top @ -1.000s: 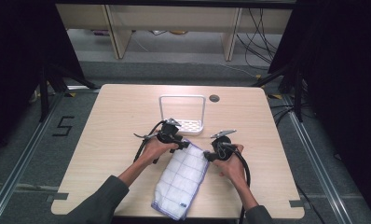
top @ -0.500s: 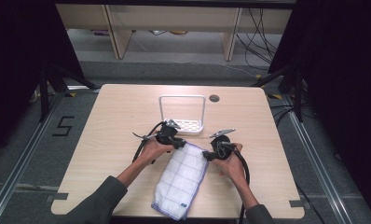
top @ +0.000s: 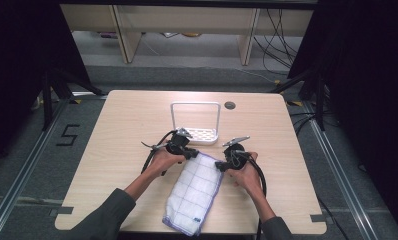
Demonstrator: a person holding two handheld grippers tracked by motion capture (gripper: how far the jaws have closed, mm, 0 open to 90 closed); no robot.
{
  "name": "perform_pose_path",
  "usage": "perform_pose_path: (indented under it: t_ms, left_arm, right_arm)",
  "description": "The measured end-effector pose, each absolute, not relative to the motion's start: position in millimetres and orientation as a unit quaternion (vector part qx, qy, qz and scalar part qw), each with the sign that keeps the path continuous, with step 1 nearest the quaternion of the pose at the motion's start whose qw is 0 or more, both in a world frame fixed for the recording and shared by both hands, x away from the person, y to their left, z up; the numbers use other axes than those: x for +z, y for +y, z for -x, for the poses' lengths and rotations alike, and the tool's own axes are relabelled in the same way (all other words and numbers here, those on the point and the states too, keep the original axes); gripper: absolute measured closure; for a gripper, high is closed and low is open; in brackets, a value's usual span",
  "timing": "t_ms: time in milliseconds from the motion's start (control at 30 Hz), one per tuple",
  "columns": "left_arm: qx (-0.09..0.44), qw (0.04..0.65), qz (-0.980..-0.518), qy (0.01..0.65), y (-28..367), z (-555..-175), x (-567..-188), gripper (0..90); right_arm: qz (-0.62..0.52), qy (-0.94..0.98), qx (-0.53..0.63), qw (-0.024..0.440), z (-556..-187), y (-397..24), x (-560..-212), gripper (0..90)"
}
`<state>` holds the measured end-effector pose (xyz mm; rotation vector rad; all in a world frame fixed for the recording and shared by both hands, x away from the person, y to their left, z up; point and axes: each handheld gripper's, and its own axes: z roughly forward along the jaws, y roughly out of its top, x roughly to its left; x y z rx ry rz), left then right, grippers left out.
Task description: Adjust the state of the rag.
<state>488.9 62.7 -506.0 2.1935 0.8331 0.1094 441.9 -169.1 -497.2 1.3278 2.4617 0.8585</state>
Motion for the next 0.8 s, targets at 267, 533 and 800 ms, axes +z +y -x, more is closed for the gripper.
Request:
perform_pose_path:
  t_ms: [267,533,800]
  left_arm:
    - [0.045,0.389,-0.861,0.325,67,-488,-506,84.2]
    - [0.043,0.406,-0.853,0.325,77,-485,-493,85.0]
    - [0.046,0.414,-0.852,0.316,85,-478,-481,85.0]
  right_arm:
    - [-0.421,0.851,0.298,0.097,-440,-164,-496,80.0]
    - [-0.402,0.85,0.325,0.103,-441,-163,-486,83.9]
    - [-0.398,0.849,0.333,0.103,-443,-160,-479,84.0]
